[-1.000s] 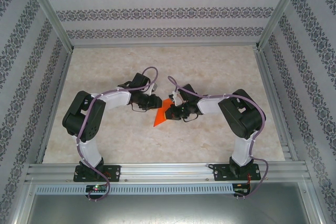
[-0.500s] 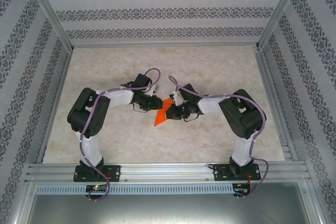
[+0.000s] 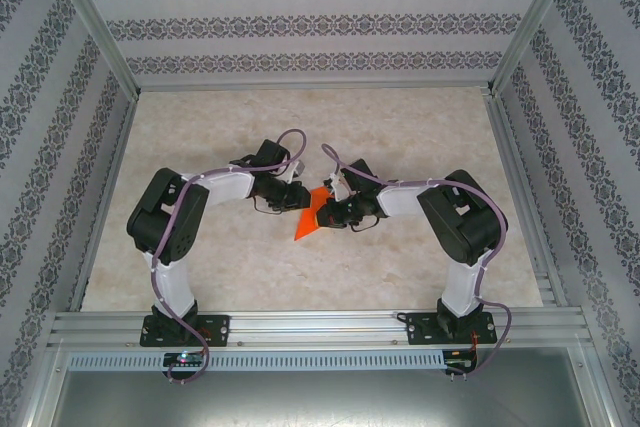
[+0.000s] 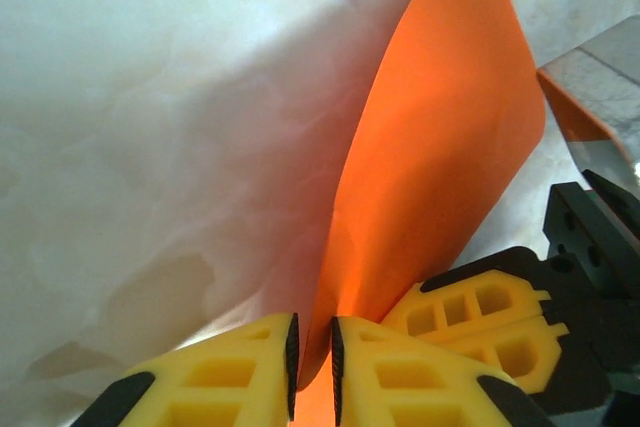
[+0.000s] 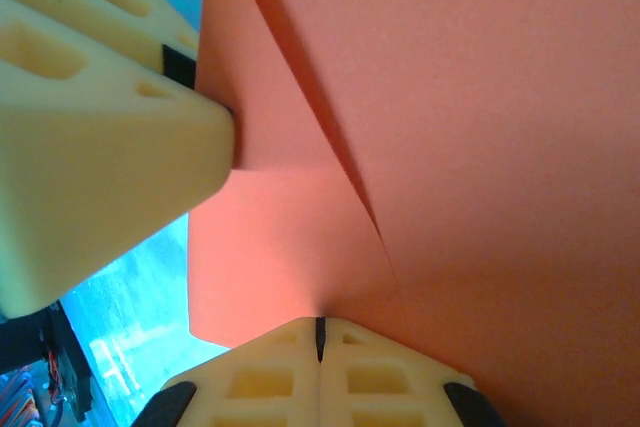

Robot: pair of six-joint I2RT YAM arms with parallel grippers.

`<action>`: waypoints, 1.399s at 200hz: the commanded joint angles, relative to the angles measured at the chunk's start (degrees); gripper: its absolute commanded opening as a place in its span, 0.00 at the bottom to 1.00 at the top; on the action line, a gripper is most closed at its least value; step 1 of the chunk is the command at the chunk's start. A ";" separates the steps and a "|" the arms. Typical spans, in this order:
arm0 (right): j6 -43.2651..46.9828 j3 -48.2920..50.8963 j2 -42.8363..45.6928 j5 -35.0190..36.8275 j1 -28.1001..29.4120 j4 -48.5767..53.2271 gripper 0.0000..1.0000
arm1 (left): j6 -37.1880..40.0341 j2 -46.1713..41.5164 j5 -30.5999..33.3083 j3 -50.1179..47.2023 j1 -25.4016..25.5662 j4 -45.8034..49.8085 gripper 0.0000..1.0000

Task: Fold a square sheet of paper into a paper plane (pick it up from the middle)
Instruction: Fold the wing for the fifth time at the center of the table.

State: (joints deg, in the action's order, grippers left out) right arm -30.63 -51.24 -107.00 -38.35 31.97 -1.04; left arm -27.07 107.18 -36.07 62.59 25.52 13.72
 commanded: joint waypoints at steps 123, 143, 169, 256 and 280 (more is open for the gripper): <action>2.13 -0.16 1.88 4.61 -0.68 5.42 0.02 | 4.98 -2.02 0.49 -0.64 3.12 2.75 0.10; 2.26 -0.26 2.06 4.84 -0.68 5.75 0.02 | 5.58 -2.06 1.08 -0.33 3.23 3.19 0.10; 2.26 -0.07 2.06 4.94 -0.72 5.74 0.02 | 5.73 -2.49 0.85 0.10 3.56 3.07 0.10; 1.92 1.48 3.09 6.00 -0.85 4.66 0.02 | -2.13 -1.31 -5.03 -0.39 4.18 -5.85 0.10; 1.25 2.55 4.11 6.32 -1.03 3.42 0.02 | -4.46 -0.52 -5.97 -0.53 4.20 -7.95 0.10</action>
State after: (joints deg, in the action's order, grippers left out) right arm -29.76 -50.41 -104.57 -35.05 31.68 2.33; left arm -27.73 106.39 -39.05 62.02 28.84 10.22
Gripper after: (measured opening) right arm 0.048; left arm 0.104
